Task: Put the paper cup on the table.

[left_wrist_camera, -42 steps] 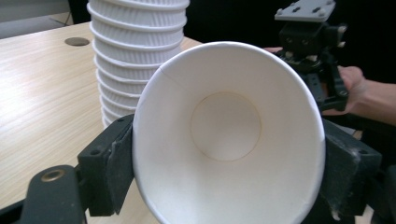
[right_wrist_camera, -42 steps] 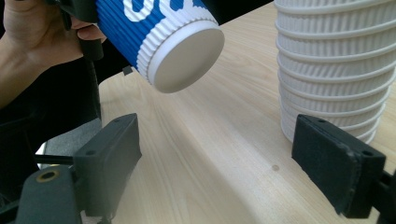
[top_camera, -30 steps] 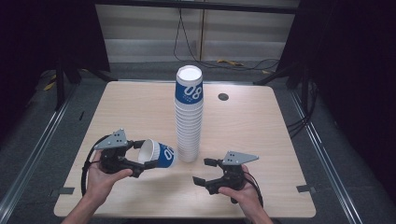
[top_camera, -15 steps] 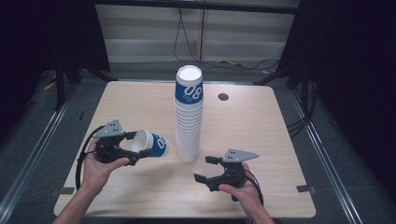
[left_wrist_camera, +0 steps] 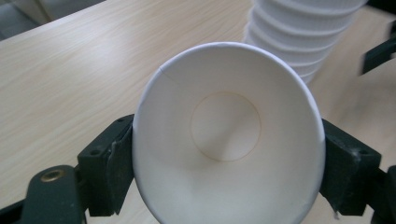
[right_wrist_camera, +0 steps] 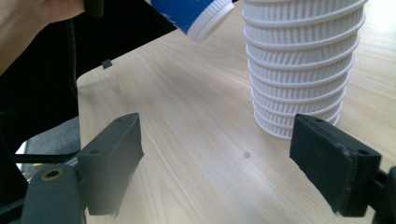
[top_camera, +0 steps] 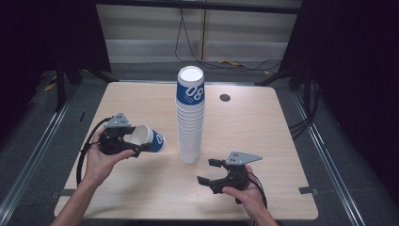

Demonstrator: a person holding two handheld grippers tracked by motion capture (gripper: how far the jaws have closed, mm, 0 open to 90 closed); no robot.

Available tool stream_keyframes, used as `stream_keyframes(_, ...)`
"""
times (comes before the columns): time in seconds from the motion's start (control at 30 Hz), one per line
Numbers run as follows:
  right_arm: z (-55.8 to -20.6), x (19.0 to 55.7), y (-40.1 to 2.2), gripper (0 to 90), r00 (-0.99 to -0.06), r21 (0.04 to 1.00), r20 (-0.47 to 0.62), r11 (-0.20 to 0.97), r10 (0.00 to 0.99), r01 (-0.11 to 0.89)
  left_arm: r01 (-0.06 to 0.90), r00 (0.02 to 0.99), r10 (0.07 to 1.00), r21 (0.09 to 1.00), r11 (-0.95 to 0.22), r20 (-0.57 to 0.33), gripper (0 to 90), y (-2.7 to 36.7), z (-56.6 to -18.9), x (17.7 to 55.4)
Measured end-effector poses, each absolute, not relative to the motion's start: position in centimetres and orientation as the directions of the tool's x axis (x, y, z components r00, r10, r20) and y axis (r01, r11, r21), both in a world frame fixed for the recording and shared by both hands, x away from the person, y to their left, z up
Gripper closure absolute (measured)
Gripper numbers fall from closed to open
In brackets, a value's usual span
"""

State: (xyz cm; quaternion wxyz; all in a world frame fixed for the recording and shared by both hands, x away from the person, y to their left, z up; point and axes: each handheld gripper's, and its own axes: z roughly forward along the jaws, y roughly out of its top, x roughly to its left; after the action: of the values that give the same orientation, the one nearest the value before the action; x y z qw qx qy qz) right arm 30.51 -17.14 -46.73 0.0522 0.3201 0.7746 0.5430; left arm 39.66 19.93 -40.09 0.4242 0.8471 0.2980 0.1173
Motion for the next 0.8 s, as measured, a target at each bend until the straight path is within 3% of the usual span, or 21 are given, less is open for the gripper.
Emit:
stream_keyframes(0.67,-46.8,30.3,-16.9,17.0,-0.79,0.874,0.249,0.222,0.56,0.433,0.504,0.716,0.696,0.651,-0.568,0.052,17.3,19.5,-41.1,43.0)
stream_keyframes(0.8,-46.8,30.0,-16.9,17.0,-0.787,0.874,0.242,0.225,0.568,0.431,0.545,0.694,0.72,0.627,-0.557,0.036,17.3,19.5,-41.9,43.9)
